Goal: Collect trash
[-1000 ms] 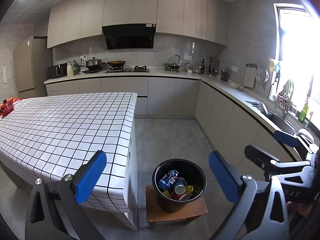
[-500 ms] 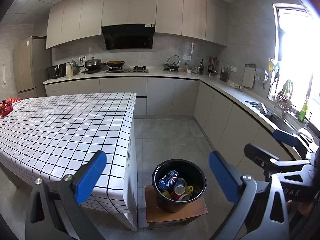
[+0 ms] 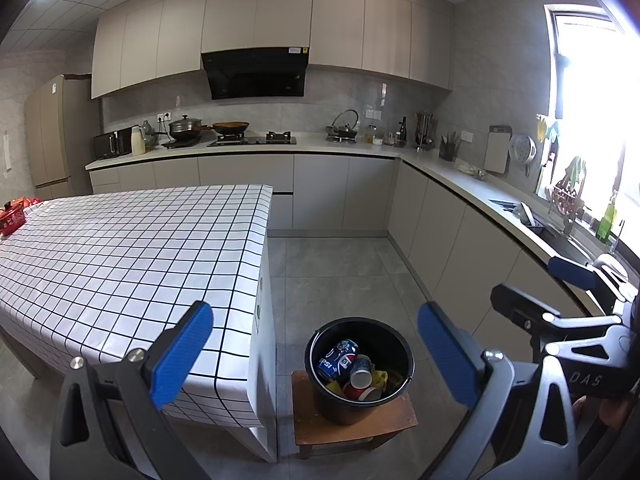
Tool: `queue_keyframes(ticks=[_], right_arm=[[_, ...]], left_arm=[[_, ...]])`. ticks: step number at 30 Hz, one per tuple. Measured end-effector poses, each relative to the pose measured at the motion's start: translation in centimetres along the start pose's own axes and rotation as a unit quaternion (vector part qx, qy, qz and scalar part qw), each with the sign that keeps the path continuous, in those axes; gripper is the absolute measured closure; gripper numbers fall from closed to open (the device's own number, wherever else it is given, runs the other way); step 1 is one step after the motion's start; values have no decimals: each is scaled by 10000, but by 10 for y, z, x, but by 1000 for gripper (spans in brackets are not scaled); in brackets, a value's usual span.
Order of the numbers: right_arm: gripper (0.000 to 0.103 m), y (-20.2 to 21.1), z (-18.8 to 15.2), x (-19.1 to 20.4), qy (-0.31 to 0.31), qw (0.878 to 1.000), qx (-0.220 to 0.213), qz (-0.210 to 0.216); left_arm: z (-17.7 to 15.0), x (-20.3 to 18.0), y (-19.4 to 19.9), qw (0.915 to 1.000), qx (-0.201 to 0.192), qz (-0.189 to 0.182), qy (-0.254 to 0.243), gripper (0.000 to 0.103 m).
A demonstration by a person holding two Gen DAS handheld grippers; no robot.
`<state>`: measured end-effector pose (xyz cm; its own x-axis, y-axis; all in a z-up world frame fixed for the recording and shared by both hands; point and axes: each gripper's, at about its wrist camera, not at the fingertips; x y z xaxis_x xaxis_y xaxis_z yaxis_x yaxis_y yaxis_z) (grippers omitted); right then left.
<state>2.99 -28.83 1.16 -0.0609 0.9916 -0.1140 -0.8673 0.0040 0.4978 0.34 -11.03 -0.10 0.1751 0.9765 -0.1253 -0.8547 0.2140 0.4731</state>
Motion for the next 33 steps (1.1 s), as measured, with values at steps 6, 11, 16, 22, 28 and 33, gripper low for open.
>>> queue_keyframes(ticks=[6, 11, 16, 22, 28, 33], right_arm=[[0, -1, 1, 0, 0, 10000, 3, -8], [0, -3, 1, 1, -1, 10000, 4, -6], [0, -4, 1, 2, 25, 10000, 5, 4], [0, -6, 1, 4, 46, 10000, 15, 14], [0, -7, 2, 5, 46, 10000, 13, 1], [0, -8, 1, 4, 29, 10000, 18, -10]], left_arm=[[0, 2, -2, 10000, 21, -25, -23, 0], [0, 3, -2, 10000, 19, -28, -17, 0], [-1, 3, -2, 10000, 6, -27, -29, 0], [0, 4, -1, 9999, -20, -157, -22, 0], [1, 3, -1, 9994, -18, -327, -83, 0], [3, 2, -1, 9990, -70, -405, -175, 0]])
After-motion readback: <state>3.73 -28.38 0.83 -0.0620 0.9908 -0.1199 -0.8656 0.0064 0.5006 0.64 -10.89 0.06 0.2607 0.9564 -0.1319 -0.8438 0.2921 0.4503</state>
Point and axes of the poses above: each gripper's, at about its wrist camera, not at the fingertips, and y roughly against the way its jaws point, x to its left, z to its top, and after that the axes turned 7 degrees about -z, right-handed
